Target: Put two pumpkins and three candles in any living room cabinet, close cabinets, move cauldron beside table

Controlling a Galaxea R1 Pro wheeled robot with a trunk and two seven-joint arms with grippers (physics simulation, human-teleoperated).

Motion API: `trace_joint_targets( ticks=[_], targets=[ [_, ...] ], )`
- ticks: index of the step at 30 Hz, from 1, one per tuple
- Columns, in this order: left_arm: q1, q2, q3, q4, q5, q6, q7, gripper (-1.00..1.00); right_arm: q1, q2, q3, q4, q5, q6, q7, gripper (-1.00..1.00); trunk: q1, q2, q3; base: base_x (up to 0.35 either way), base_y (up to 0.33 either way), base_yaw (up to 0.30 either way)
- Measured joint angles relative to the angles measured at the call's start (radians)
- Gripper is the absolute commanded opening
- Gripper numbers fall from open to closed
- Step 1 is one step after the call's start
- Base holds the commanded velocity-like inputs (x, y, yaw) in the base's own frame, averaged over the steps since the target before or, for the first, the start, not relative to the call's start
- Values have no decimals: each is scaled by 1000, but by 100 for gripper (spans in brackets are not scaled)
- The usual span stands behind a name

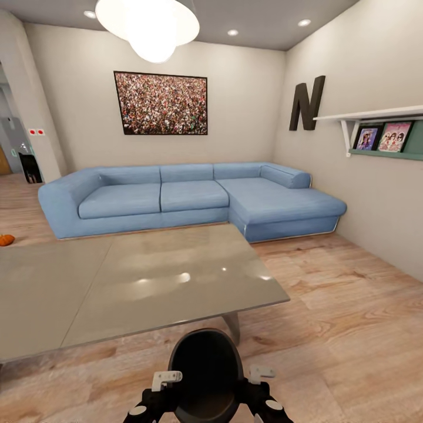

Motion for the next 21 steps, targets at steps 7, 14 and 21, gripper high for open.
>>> trace_joint_targets(
  ticks=[7,14,21],
  targets=[
    [0,0,-1,0,1,0,1,-100,0,0,0,0,0,0,0,-100,27,-49,-22,0,0,0],
    [0,0,-1,-1,0,1,0,-100,0,0,-1,0,0,0,0,-100,53,-97,-44,0,0,0],
    [0,0,0,-2,0,2,0,-100,0,0,-1,0,1,0,1,-100,53,-97,-44,0,0,75]
  ],
)
